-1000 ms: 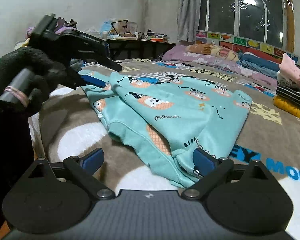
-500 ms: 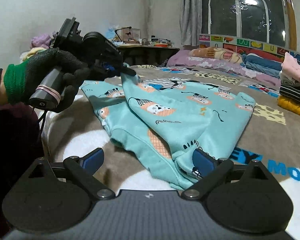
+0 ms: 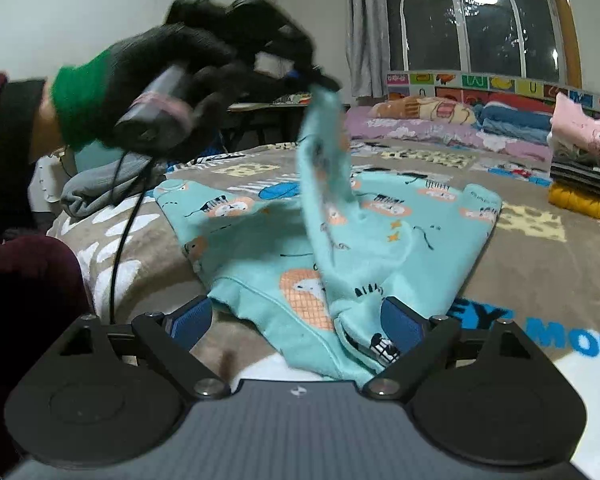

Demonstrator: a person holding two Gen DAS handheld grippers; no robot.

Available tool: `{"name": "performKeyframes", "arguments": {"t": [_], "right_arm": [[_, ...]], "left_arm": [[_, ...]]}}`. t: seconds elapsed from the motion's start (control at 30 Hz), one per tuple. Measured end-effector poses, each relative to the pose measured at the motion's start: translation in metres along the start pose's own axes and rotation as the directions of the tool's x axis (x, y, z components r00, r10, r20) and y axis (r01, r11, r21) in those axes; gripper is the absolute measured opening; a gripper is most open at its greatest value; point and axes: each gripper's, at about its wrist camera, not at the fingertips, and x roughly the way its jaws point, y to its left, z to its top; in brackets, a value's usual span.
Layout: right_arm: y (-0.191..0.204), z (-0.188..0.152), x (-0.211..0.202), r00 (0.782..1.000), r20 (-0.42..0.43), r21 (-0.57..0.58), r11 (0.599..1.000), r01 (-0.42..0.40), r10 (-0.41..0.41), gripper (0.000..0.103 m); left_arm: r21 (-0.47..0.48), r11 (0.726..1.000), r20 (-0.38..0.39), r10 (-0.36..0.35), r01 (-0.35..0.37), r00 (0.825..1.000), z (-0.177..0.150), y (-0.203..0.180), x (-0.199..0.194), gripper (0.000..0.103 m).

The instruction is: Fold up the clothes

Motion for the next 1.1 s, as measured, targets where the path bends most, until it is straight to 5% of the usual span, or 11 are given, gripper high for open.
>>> {"name": "performKeyframes", "arguments": {"t": [0.7, 1.1], "right_arm": [[-0.03, -0.006, -0.007, 0.996, 0.037, 0.184, 0.979, -0.084, 0.079, 0.091], [-0.045, -0.006, -0.008, 0.993, 0.059, 0.268, 0.957, -0.112, 0.1, 0.091]], "left_arm": [[0.165, 0.982, -0.162, 0.116, -0.089, 0.98, -0.039, -0.06, 0.128, 0.002], [0.321, 0.932, -0.184, 0.236, -0.168, 0.954, -0.063, -0.079, 0.169, 0.002]]}}
